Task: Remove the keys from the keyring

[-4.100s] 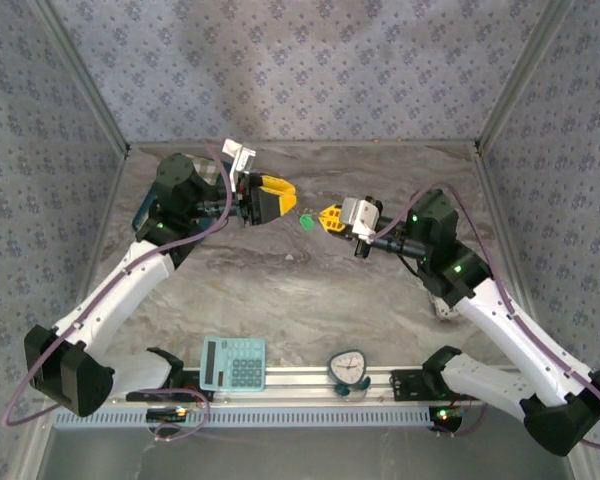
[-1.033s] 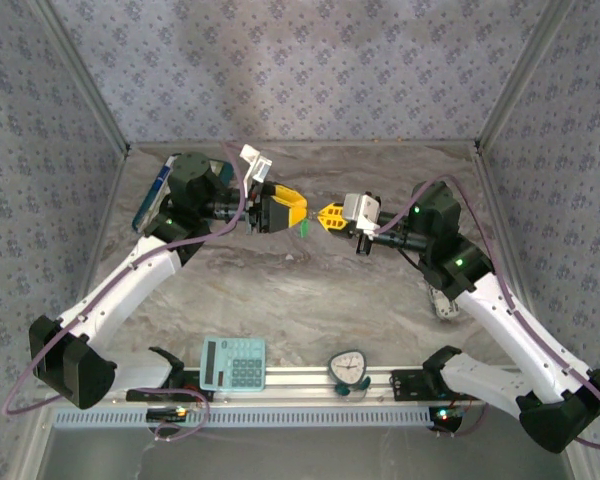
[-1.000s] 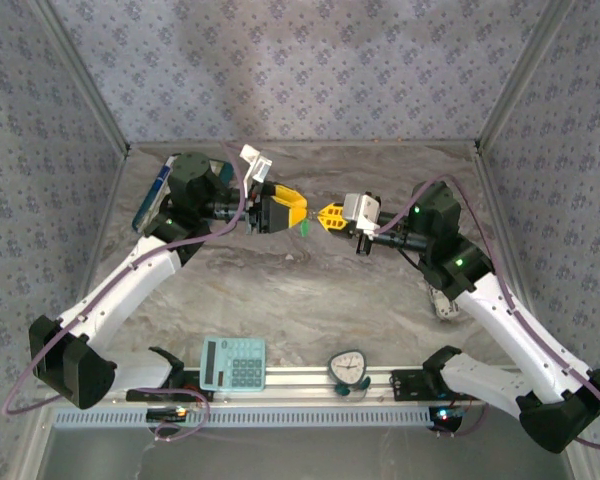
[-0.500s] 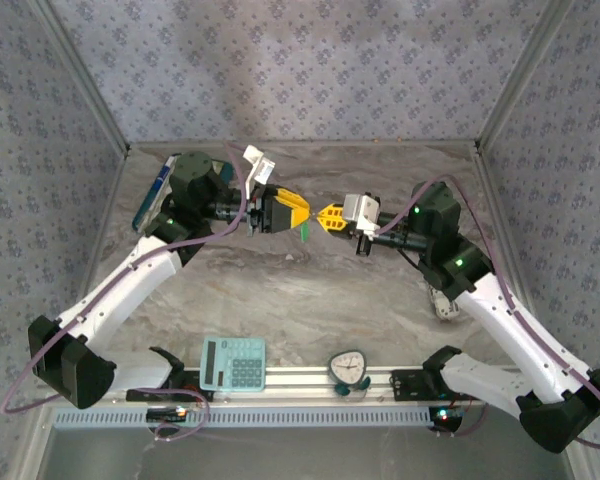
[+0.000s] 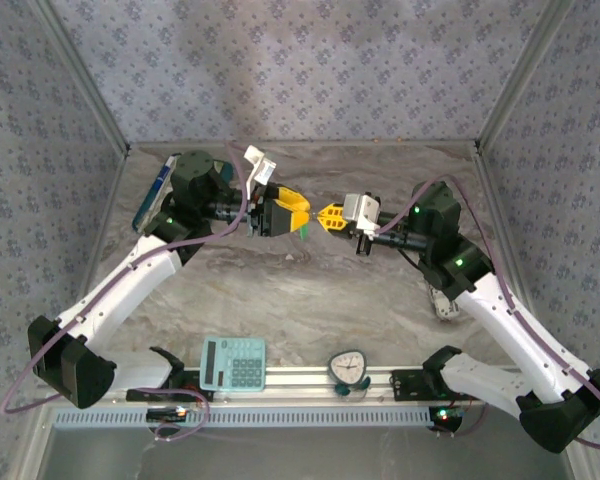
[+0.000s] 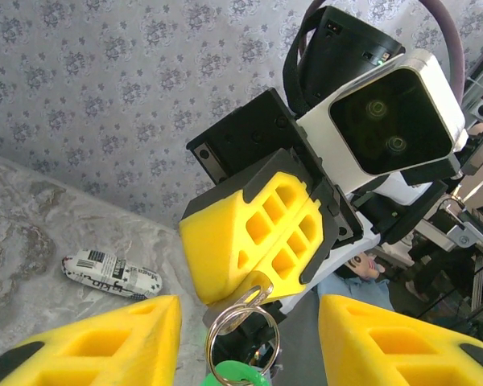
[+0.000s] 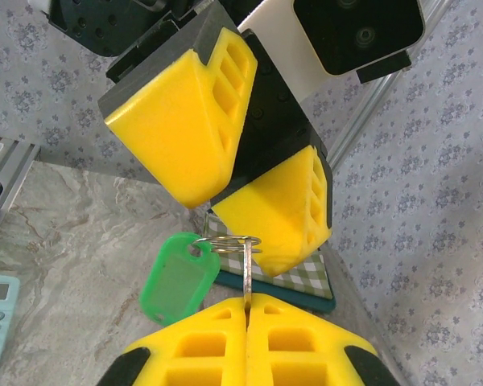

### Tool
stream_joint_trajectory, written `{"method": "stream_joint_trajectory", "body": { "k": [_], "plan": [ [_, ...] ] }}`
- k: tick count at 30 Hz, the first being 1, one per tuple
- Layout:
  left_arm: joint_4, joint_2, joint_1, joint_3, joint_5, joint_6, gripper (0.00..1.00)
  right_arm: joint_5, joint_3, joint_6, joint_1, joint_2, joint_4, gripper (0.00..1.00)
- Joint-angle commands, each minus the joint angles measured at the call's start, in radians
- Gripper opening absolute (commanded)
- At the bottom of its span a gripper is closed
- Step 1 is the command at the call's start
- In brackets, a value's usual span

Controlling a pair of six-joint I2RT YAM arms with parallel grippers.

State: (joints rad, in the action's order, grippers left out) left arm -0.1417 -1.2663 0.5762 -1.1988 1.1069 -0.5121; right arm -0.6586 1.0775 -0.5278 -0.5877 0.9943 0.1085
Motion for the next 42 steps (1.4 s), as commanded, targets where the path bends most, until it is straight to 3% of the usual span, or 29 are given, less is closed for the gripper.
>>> {"method": "stream_joint_trajectory", "body": {
  "k": [1, 25, 35, 42],
  "plan": [
    [-0.007, -0.005, 0.003, -0.037, 0.002, 0.012, 0.50, -0.004, 0.003, 0.021, -0.001, -0.022, -0.010, 0.00],
    [-0.021, 0.003, 0.011, -0.030, 0.024, 0.001, 0.58, -0.005, -0.007, 0.031, -0.004, -0.023, -0.030, 0.00],
    [-0.024, 0.001, 0.019, -0.029, 0.030, 0.004, 0.45, -0.001, -0.002, 0.030, -0.017, -0.011, -0.033, 0.00],
    [-0.018, 0.005, 0.018, -0.029, 0.030, 0.012, 0.26, 0.004, -0.002, 0.025, -0.016, -0.011, -0.026, 0.00]
  ]
}}
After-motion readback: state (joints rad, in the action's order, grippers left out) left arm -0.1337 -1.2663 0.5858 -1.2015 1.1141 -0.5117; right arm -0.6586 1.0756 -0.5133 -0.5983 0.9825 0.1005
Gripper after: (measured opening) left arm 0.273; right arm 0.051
